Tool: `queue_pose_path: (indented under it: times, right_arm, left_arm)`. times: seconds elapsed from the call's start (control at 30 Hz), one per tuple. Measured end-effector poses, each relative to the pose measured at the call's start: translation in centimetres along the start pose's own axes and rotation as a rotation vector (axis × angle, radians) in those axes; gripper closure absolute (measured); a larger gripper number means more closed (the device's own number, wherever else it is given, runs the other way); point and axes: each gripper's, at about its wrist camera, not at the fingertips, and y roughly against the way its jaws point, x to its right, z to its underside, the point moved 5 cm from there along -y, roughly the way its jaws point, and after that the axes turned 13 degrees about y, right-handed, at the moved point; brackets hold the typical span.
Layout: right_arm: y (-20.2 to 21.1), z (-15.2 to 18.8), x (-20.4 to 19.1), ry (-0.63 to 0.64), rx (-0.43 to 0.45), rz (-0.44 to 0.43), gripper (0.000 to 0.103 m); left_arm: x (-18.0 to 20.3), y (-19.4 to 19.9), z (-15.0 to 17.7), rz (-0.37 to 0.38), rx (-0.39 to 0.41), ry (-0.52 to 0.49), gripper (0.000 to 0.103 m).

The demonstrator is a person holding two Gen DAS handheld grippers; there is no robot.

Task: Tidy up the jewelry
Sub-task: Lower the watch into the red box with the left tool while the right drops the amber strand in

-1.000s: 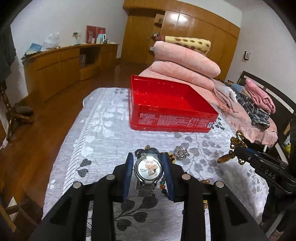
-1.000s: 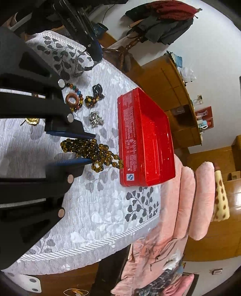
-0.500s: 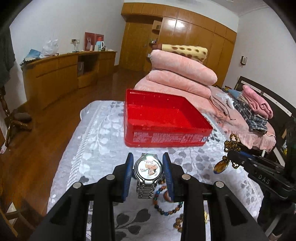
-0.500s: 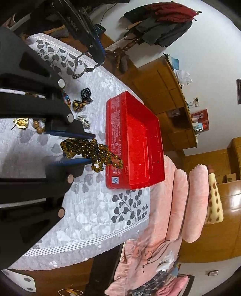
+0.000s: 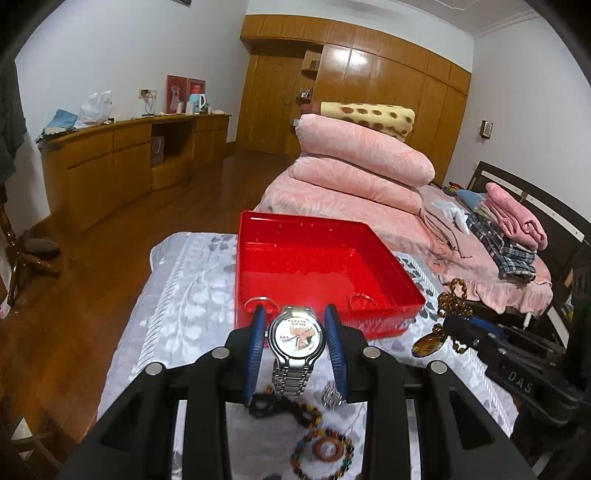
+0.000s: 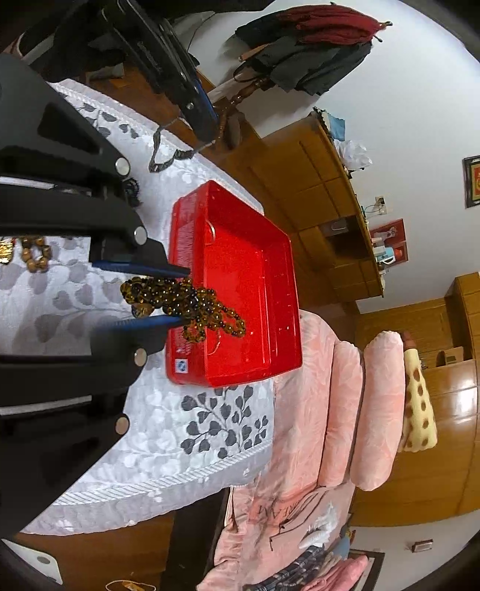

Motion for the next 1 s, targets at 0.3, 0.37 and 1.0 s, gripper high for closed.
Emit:
queue_pose_path:
  times: [0.3, 0.37, 1.0]
  right_arm:
    - [-2.0, -1.7, 0.7, -0.026, -0.004, -0.009, 0.084]
    - [-2.4, -2.1, 0.9, -0.034, -0.002, -0.013, 0.084]
    - [-8.4, -5.1, 3.0, -0.083, -0.036, -0.026, 0.084]
  left_arm:
    - [1.4, -2.0, -2.1, 0.007, 0.013, 0.002, 0.071]
    - [1.6, -2.5, -2.6, 0.008, 0.016, 0.003, 0.071]
    - [1.6, -10.7, -4.6, -0.021, -0.052, 0.029, 0.071]
